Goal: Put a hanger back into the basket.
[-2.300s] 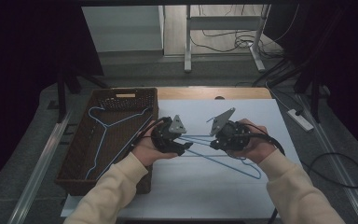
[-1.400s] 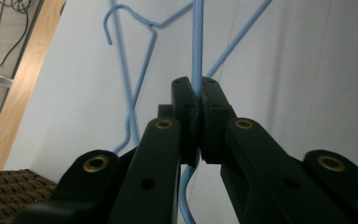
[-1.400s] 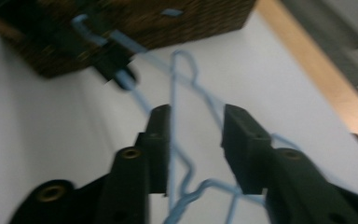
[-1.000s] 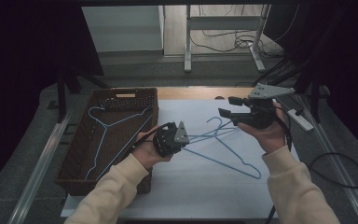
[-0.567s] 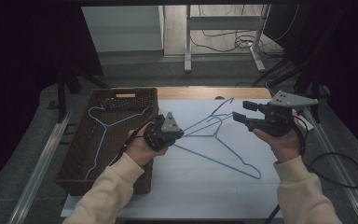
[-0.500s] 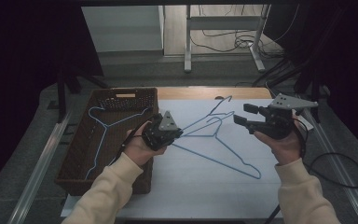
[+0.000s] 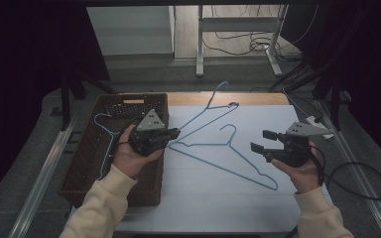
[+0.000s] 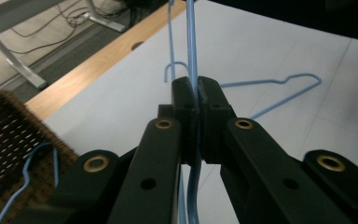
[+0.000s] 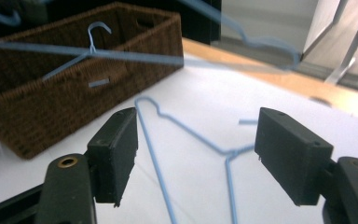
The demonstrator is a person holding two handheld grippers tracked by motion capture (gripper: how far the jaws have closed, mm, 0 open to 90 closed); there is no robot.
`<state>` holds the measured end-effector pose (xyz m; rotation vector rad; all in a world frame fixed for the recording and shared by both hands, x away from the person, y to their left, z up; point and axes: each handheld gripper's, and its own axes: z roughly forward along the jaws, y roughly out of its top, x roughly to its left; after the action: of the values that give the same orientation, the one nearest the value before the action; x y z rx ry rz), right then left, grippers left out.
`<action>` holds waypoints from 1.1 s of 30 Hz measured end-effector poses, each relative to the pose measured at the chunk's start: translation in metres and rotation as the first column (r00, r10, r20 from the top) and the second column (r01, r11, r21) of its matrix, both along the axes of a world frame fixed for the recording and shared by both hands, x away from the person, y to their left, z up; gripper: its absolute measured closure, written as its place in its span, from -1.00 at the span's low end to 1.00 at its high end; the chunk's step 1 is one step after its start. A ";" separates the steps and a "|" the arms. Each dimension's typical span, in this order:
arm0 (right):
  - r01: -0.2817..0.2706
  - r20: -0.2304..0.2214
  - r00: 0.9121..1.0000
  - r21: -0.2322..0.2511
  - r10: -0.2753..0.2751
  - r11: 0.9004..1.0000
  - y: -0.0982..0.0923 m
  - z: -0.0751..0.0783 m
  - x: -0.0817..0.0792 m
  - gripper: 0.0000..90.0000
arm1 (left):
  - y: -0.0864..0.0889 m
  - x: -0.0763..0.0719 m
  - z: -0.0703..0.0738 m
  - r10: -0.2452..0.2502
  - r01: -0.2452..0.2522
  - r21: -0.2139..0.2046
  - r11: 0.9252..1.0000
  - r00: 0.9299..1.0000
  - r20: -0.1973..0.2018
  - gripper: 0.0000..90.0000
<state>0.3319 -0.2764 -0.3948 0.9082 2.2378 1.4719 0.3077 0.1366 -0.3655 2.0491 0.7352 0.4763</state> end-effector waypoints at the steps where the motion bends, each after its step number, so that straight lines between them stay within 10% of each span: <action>1: 0.001 -0.009 1.000 -0.011 -0.001 1.000 0.000 -0.006 -0.001 -0.33 | 0.005 -0.002 0.001 0.009 -0.009 -0.009 1.000 1.000 0.002 0.93; 15: 0.023 -0.092 0.995 -0.056 -0.028 0.998 -0.008 -0.049 -0.009 -0.37 | 0.065 -0.024 0.007 0.126 -0.124 -0.075 0.989 0.992 0.028 0.93; 33: 0.033 -0.106 0.993 -0.102 -0.043 0.994 -0.005 -0.062 -0.009 -0.40 | 0.126 -0.043 -0.019 0.267 -0.264 -0.196 0.944 0.964 -0.010 0.93</action>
<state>0.3231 -0.2819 -0.4563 1.0152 2.3343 1.3099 0.2643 0.2625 -0.3849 1.7685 1.0147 0.5491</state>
